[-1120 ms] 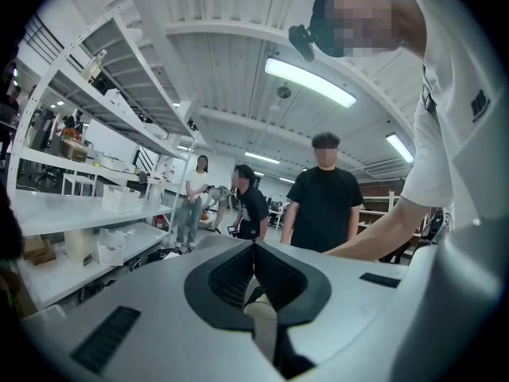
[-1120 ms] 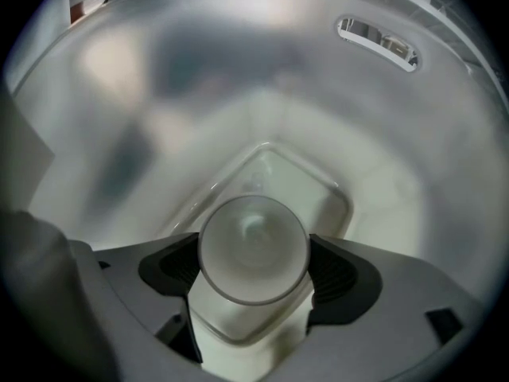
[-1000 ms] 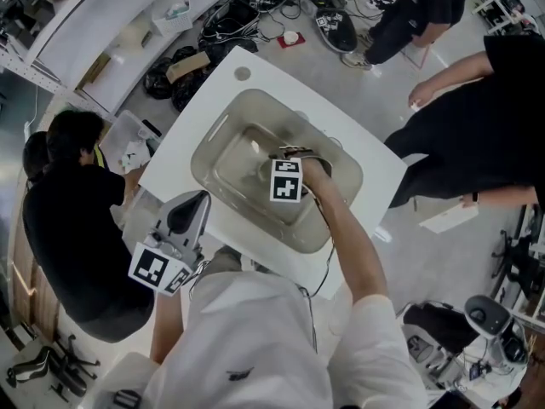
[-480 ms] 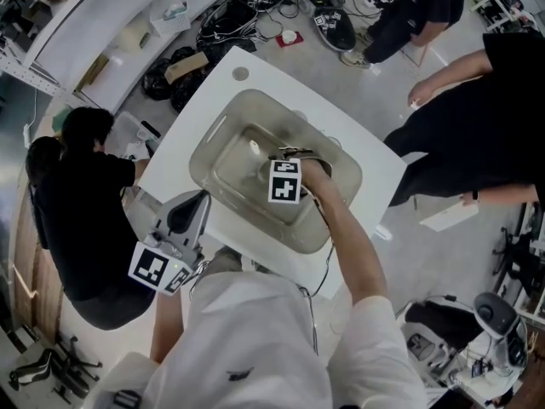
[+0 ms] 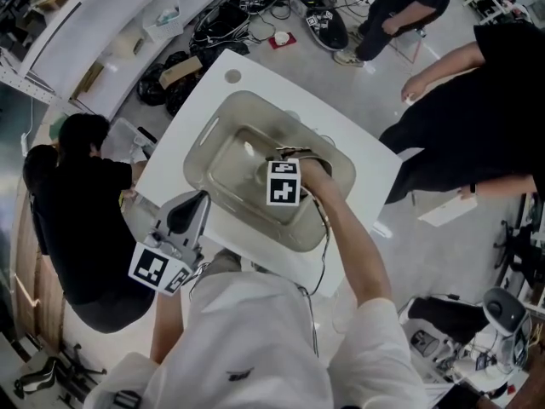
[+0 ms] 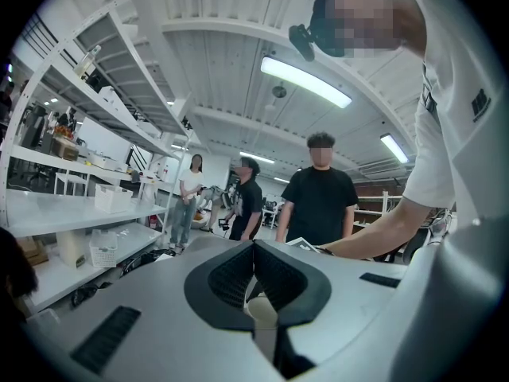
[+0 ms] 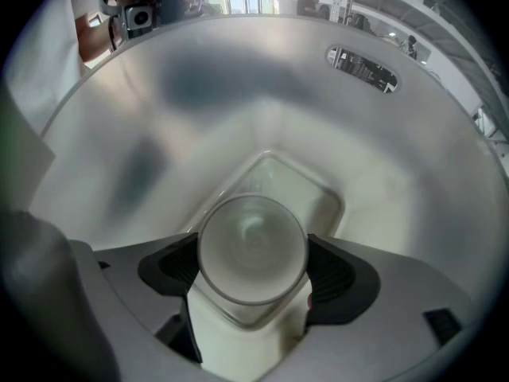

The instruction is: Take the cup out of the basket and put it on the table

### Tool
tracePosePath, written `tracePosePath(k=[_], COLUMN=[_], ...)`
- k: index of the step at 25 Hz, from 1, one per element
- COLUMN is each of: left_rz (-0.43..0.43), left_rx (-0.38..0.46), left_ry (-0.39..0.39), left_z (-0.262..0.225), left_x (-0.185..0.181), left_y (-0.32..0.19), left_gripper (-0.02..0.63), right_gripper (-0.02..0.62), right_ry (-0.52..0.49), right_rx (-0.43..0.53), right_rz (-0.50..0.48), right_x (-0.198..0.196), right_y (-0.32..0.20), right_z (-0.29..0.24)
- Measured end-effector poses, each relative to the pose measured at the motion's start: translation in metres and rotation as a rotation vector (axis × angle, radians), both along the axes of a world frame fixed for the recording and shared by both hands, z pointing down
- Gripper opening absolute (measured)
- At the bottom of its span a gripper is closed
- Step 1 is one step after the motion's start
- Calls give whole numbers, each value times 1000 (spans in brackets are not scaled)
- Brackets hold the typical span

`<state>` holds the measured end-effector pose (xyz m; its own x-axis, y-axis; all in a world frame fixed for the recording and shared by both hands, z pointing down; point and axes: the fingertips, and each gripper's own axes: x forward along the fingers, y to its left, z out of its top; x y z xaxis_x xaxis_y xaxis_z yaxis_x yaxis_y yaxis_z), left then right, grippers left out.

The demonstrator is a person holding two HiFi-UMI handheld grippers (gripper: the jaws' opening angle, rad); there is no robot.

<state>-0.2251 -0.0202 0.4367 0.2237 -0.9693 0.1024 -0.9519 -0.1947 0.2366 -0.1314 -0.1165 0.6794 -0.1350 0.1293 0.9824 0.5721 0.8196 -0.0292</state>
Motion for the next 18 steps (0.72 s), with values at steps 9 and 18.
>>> tracePosePath(k=[9, 18], left_rz=[33, 57], left_rx=[4, 1], left_ry=[-9, -14], left_z=[1, -5], left_x=[11, 18], left_y=[-1, -9], left_gripper=[10, 11], right_gripper=[400, 400], right_ry=[-36, -66], right_rx=[13, 32], right_rz=[1, -10], right_x=[3, 3], right_y=[6, 5], right_z=[-31, -69])
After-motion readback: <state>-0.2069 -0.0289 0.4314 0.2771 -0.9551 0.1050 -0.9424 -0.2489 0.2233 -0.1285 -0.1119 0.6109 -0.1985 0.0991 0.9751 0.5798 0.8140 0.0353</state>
